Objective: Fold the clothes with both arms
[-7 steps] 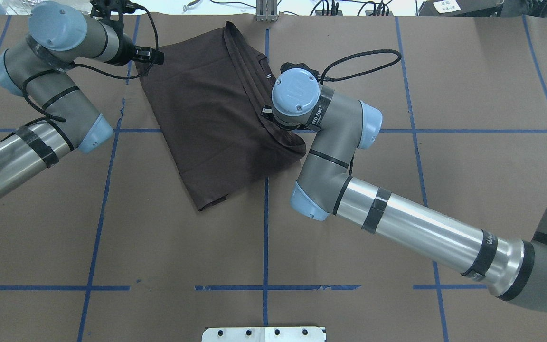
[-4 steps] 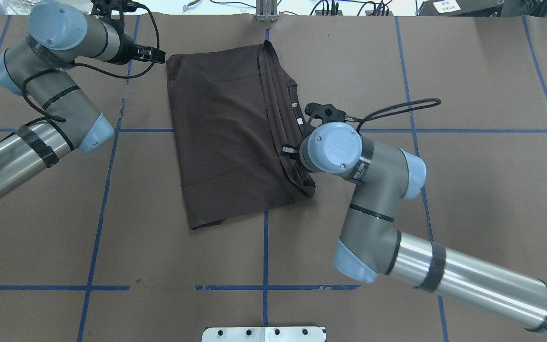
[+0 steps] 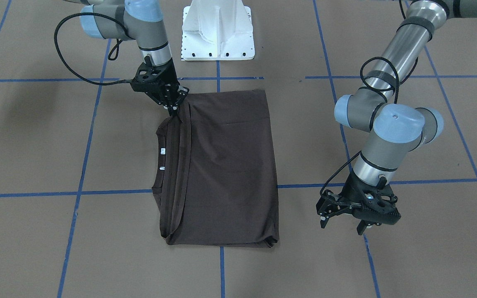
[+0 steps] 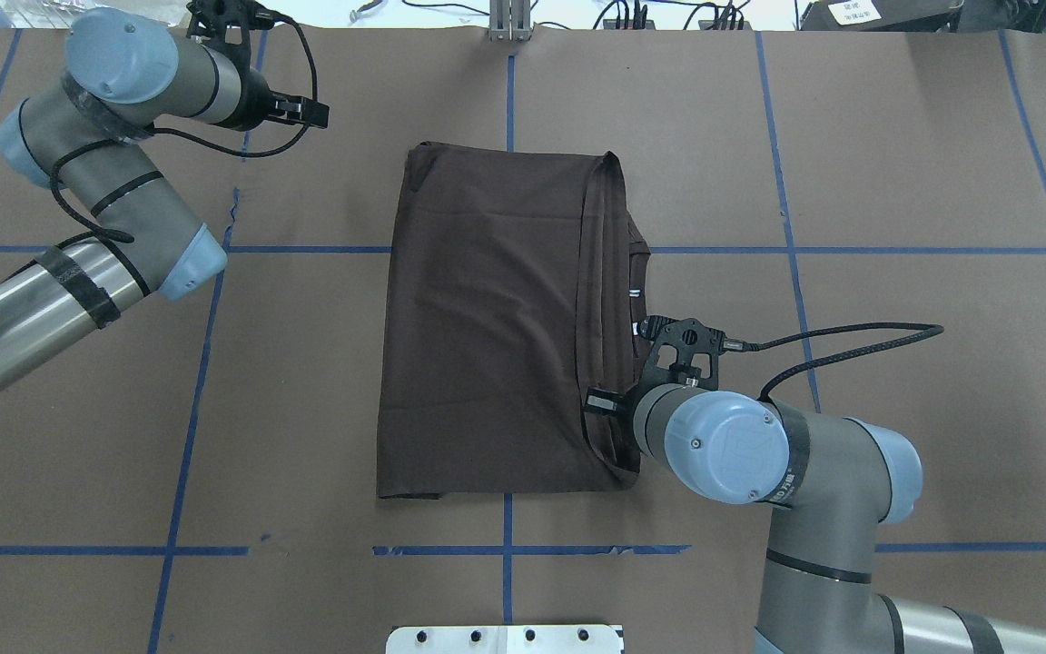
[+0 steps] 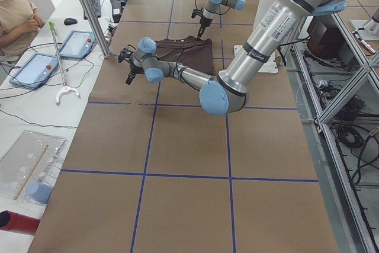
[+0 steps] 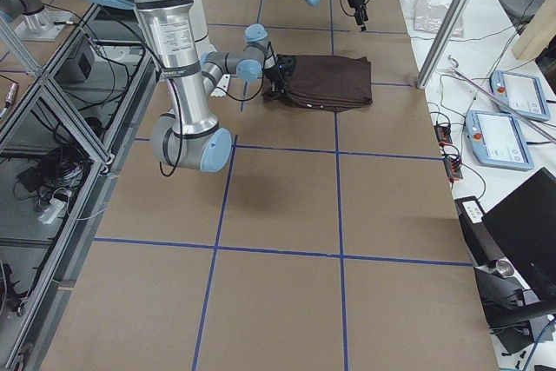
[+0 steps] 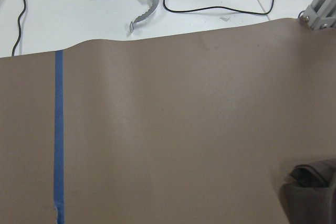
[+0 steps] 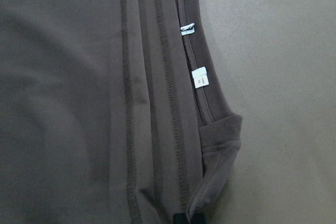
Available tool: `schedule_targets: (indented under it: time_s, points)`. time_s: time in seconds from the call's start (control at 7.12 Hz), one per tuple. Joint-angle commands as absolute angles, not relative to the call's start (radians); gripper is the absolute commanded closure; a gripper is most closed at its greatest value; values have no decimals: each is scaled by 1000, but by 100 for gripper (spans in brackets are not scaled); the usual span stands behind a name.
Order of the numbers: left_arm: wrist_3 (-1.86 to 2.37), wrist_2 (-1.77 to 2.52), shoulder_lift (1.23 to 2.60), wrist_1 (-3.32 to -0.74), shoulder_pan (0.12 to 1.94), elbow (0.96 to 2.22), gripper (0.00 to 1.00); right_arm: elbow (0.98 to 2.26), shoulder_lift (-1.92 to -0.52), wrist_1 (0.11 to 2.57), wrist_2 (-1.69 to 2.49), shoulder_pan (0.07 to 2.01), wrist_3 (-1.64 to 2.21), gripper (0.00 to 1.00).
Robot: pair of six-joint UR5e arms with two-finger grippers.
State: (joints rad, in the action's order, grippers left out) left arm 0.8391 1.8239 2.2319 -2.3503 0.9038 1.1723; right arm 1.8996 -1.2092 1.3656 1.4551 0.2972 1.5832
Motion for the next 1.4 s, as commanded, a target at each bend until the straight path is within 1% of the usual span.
schedule_targets:
  time_s: [0.0,0.42,0.56,0.7,0.84,1.12,1.26]
  points:
    - [839,1824,2232,-2349,902,1173,0,1920,-1210,1368,1478,302,1504,0]
    - [841,1824,2218,-2350,900,1173,0,1892,-1172,1361,1483,275,1190,0]
    - [841,1824,2217,-2350,900,1173,0,1870,-1163,1356,1477,256,1169,1]
    - [841,1824,2215,-2350,900,1173,0,1871,-1163,1356,1476,252,1166,47]
    - [842,1824,2215,-2350,900,1173,0,1871,-1169,1358,1477,247,1145,83]
    - [842,1824,2212,-2350,900,1173,0,1882,-1169,1358,1479,252,1086,96]
    - [842,1824,2209,-2350,900,1175,0,1890,-1172,1358,1479,255,1088,100]
